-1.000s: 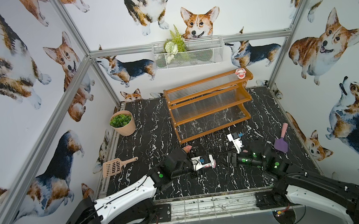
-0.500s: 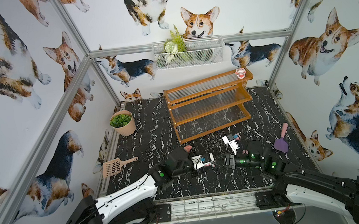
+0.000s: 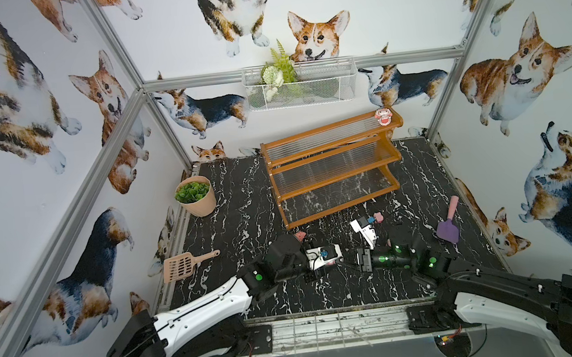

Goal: Organize plastic toys on shelves
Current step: Pick up the plastic toy at the center of the board.

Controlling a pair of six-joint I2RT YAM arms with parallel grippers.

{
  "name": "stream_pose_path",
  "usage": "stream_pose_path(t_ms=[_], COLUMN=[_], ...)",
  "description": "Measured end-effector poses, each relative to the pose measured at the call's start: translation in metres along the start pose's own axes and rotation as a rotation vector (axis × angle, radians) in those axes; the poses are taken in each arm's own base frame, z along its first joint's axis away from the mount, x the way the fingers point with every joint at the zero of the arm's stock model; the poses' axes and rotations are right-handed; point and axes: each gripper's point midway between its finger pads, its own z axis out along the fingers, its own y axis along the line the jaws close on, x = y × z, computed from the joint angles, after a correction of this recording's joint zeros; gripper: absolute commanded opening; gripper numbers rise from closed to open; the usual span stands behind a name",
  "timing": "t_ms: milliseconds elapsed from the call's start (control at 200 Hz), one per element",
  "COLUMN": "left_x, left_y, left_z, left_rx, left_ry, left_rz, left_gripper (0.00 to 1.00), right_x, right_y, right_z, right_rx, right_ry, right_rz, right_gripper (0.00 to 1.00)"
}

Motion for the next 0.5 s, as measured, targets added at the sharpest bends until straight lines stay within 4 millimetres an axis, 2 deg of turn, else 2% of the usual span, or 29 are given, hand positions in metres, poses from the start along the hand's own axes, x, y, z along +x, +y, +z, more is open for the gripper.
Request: stream_pose_path(t_ms=[95,315,501], left_x=[0.002,0.0,-0.005], left_y=[-0.001,-0.001,-0.001], left_z=[0.001,0.0,-0.008], left_rx=[0.003,0.005,-0.013], left_ry=[0.008,0.001,-0.041], left_rz=[0.0,-0.006,-0.014], left_gripper=[0.46,0.71,0.78], right_x=[0.001,-0.001,-0.01], right_y=[-0.002,0.001,0.004], right_z=[0.001,-0.002,-0.01], right_rx=[0.005,-0.007,-0.014], right_ry=[0.005,-0.014,-0.063], right_rz=[0.005,-0.005,-0.02], right_gripper=[0.35,0.33,0.32])
